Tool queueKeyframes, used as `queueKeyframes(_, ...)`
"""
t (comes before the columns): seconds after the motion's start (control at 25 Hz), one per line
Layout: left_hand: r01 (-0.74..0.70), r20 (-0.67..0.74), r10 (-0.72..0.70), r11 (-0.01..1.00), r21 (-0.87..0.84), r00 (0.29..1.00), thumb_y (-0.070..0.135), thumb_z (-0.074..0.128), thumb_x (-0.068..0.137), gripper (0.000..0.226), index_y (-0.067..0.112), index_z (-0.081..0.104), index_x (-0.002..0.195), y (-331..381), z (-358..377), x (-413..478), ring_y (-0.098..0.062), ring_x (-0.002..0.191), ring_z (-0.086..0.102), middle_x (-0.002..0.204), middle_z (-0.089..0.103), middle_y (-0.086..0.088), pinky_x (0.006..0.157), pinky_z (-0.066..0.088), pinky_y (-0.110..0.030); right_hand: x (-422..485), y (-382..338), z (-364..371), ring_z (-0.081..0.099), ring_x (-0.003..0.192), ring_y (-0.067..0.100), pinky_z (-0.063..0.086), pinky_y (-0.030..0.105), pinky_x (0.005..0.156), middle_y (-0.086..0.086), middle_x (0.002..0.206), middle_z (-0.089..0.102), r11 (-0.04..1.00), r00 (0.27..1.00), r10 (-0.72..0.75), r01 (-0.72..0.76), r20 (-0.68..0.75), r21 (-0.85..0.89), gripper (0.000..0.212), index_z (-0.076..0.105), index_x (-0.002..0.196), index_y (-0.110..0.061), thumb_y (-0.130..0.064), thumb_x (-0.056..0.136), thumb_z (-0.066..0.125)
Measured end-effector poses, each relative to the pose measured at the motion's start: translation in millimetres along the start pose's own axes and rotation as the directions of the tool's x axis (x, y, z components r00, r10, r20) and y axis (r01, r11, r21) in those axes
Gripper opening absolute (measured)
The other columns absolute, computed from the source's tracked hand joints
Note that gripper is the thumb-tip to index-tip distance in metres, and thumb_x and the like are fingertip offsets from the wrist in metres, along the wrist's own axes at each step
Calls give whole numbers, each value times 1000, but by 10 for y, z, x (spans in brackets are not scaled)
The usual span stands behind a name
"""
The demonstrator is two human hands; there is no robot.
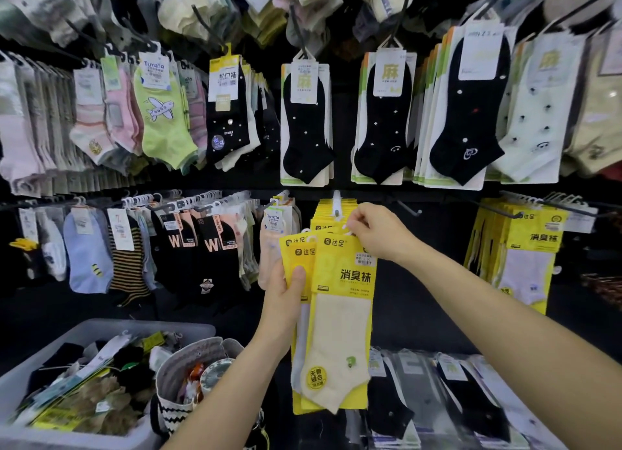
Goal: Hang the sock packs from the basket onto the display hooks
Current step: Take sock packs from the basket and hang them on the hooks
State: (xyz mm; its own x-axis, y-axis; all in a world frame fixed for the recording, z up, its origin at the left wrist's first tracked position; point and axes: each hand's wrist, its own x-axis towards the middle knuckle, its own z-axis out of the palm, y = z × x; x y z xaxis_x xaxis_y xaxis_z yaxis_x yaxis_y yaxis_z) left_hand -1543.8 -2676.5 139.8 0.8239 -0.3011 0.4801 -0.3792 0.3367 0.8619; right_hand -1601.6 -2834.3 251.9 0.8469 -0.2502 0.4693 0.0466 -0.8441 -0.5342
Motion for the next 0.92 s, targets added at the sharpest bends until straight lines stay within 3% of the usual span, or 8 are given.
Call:
queueKeyframes(0.08,23,-65,-23,1000,9,998,14,42,99,20,16,56,113,-65,-104,31,-14,93,66,117,64,-7,68,53,-19,106,-1,-10,47,64,9,40,25,59,6,88,63,1000,999,10,-10,-47,-11,20,60,95,-4,-19,95,47)
queueKeyframes(0.16,50,-99,-46,998,36,994,13,43,98,25,7,52,121,-118,-225,48,-8,84,68,107,67,-3,64,52,-18,226,-19,-20,50,69,12,43,27,63,7,91,65,1000,995,5,-5,-97,-3,18,61,92,-4,-16,94,48)
queueKeyframes(0.36,44,-148,-22,987,153,989,15,44,98,13,20,56,98,-159,-486,67,-14,85,67,99,67,-4,66,54,-22,455,-18,80,54,74,12,43,23,61,-4,82,61,1000,994,10,-12,-107,-12,14,59,83,-16,-14,92,48)
queueKeyframes(0.48,20,-164,14,979,202,986,15,44,98,12,19,55,99,-135,-586,83,-16,87,65,101,65,-7,71,53,-27,522,37,164,57,72,12,48,29,65,-10,75,60,999,994,15,-19,-106,-38,15,62,83,-15,-15,91,50)
queueKeyframes(0.6,14,-205,28,980,200,978,16,45,97,11,14,55,102,-84,-616,84,-26,93,64,103,64,-11,78,54,-40,551,64,161,52,66,4,40,18,54,-12,74,58,999,994,36,-39,-99,-33,14,66,81,-14,-16,90,55)
queueKeyframes(0.68,-4,-229,46,984,181,972,17,49,96,9,17,56,100,-21,-583,67,-26,94,64,104,64,-12,81,53,-43,514,30,142,51,67,4,39,18,55,-10,77,60,999,985,39,-40,-169,-4,13,65,81,-16,-19,90,56)
queueKeyframes(0.8,-57,-219,98,980,189,971,19,56,92,7,24,57,96,64,-462,43,-16,90,65,101,65,-5,74,54,-30,293,-103,187,50,65,0,35,13,58,-15,68,55,993,954,-69,95,-292,75,14,60,75,-23,-28,87,60)
queueKeyframes(0.92,-94,-187,127,979,179,974,18,61,88,12,27,57,94,117,-263,1,0,79,65,88,66,11,63,51,-14,-8,-232,313,48,61,-3,34,10,54,-15,65,53,987,976,-156,162,-150,25,21,57,66,-30,-40,83,64)
